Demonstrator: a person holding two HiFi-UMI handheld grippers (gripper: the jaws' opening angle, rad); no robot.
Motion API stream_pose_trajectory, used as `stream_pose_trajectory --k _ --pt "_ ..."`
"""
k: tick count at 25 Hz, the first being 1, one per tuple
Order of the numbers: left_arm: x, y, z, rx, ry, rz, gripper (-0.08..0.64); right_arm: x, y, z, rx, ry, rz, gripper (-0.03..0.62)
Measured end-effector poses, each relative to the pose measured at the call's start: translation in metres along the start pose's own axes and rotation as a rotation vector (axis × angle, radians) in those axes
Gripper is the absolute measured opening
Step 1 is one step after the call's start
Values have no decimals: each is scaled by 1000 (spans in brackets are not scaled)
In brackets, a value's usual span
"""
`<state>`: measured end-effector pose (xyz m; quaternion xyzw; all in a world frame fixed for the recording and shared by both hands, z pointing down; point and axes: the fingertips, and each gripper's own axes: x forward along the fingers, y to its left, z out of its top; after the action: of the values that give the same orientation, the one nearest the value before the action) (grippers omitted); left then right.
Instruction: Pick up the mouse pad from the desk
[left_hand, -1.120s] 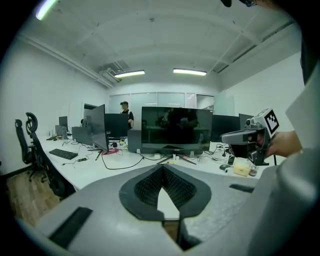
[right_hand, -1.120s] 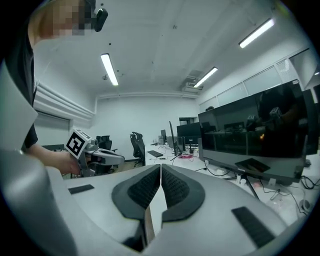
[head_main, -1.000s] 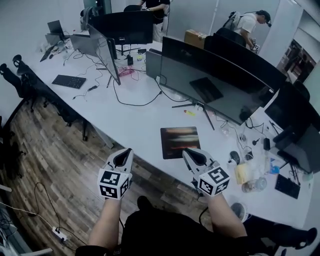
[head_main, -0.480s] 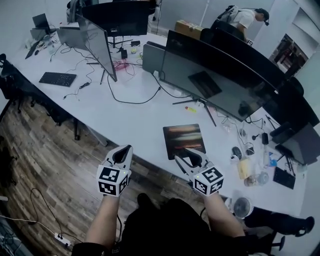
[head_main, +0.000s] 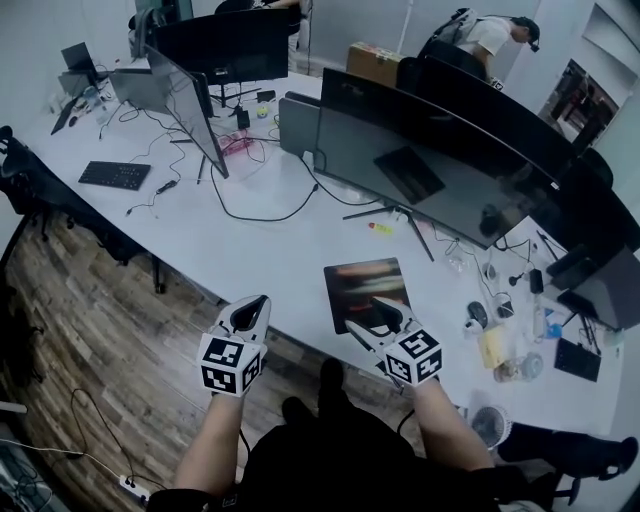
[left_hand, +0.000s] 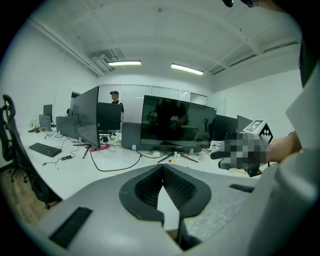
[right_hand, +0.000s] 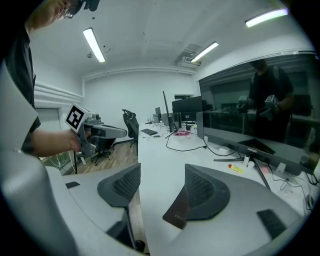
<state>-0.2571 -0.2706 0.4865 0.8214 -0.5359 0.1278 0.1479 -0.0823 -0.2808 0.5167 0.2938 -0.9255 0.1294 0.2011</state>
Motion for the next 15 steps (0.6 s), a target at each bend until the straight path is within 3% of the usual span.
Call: stream_pose_trajectory --k 8,15 --pt "52 0 17 36 46 22 9 25 -47 -25 48 43 30 285" --pt "111 -15 11 35 132 -11 9 46 -88 -55 58 90 53 295"
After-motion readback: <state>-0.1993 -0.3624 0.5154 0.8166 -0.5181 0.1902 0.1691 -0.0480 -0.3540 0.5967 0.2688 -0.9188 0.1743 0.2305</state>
